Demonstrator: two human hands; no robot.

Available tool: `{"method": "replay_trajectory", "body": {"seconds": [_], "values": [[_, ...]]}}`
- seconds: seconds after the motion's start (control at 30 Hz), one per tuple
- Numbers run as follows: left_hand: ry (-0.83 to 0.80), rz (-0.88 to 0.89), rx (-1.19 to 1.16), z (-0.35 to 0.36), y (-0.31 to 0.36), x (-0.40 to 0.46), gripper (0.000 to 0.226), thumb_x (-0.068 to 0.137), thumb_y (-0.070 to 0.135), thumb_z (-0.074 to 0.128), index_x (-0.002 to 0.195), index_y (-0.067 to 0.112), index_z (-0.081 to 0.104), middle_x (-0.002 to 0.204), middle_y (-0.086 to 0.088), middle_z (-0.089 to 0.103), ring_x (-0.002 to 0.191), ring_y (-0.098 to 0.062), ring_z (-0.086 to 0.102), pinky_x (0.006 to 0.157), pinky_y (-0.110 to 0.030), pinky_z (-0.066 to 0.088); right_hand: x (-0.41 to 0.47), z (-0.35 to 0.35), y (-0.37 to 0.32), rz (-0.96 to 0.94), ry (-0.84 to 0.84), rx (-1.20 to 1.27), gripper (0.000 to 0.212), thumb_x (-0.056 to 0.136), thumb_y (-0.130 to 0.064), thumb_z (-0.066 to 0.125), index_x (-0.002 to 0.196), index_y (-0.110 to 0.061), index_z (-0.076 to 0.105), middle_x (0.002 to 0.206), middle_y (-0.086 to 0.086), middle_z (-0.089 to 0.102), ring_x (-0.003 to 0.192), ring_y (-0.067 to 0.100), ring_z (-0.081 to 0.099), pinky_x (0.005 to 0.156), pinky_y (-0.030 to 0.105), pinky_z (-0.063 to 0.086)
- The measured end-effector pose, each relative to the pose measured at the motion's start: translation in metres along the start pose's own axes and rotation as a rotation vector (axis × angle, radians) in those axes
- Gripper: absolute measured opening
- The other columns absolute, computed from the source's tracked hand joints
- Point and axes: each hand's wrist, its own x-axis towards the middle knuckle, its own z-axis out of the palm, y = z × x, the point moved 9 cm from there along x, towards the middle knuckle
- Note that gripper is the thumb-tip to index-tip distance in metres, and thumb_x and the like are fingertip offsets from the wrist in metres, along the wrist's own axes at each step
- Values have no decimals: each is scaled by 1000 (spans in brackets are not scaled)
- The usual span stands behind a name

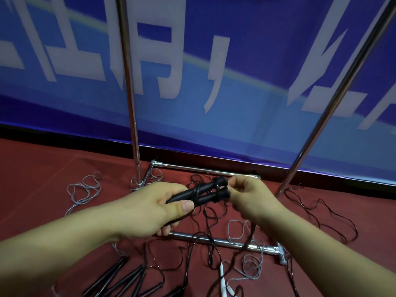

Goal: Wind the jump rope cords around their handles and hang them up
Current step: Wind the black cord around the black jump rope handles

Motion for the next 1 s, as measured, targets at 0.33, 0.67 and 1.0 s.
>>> {"method": "replay_trajectory", "body": {"seconds": [0.33, 0.67, 1.0], "values": [[335, -4, 60, -39, -18, 8, 23, 102, 31, 54, 92, 11, 59, 62, 7, 57, 47, -14, 56, 53, -24, 44, -17, 34, -15, 6, -146, 34, 30, 99, -33, 57, 85, -8, 63, 60, 1, 50, 52, 12, 43, 52, 26, 35], [420, -110, 244, -62, -45, 14, 23, 100, 39, 55, 86, 21, 60, 64, 3, 65, 46, -13, 59, 53, -30, 50, -21, 34, -5, 154, -105, 155, 18, 100, -25, 57, 90, -16, 70, 66, -3, 56, 62, 14, 53, 66, 30, 46], [388, -130, 243, -56, -41, 18, 22, 100, 39, 57, 90, 19, 62, 67, 0, 66, 45, -10, 59, 48, -24, 46, -29, 13, -43, -111, -148, -102, 12, 96, -28, 63, 89, -20, 70, 62, 0, 51, 56, 17, 42, 54, 34, 36]]}}
